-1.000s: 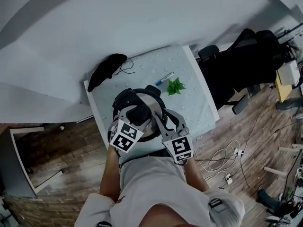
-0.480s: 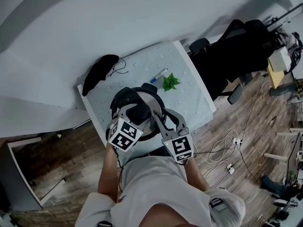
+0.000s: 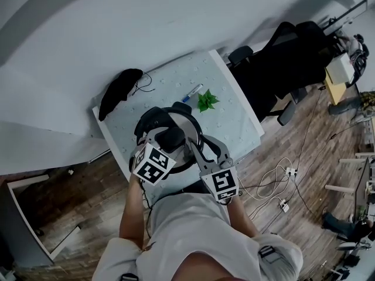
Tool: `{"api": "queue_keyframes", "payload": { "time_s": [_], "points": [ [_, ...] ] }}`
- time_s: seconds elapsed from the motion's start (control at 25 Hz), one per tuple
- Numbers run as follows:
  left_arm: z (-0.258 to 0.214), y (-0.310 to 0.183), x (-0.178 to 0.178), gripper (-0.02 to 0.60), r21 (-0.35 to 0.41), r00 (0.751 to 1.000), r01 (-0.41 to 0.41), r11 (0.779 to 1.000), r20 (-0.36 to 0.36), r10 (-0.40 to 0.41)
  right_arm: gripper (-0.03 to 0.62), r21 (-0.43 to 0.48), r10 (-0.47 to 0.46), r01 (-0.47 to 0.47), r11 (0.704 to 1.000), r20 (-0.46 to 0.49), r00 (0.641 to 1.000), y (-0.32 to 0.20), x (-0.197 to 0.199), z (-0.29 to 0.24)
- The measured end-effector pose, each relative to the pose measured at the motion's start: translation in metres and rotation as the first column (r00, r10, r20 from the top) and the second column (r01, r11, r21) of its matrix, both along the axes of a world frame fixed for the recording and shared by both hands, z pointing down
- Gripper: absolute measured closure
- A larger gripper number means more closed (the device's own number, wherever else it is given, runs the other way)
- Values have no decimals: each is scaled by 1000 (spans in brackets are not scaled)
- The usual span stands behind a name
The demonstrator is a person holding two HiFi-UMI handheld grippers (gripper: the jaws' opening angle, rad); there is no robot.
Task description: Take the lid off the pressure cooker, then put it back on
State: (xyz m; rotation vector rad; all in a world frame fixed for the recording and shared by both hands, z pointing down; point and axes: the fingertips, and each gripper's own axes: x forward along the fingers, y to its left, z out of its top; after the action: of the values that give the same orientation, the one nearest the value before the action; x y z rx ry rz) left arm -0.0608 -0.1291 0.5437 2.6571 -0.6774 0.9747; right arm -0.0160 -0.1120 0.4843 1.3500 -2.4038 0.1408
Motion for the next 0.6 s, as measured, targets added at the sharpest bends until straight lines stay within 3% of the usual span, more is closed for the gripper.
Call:
{"api": "queue_keyframes", "payload": {
  "time_s": [0.6],
  "points": [
    [-20, 5, -2, 307, 27, 1000, 5, 1000, -28, -4, 474, 39, 17, -17, 999, -11, 1000, 6, 6, -14]
  ]
}}
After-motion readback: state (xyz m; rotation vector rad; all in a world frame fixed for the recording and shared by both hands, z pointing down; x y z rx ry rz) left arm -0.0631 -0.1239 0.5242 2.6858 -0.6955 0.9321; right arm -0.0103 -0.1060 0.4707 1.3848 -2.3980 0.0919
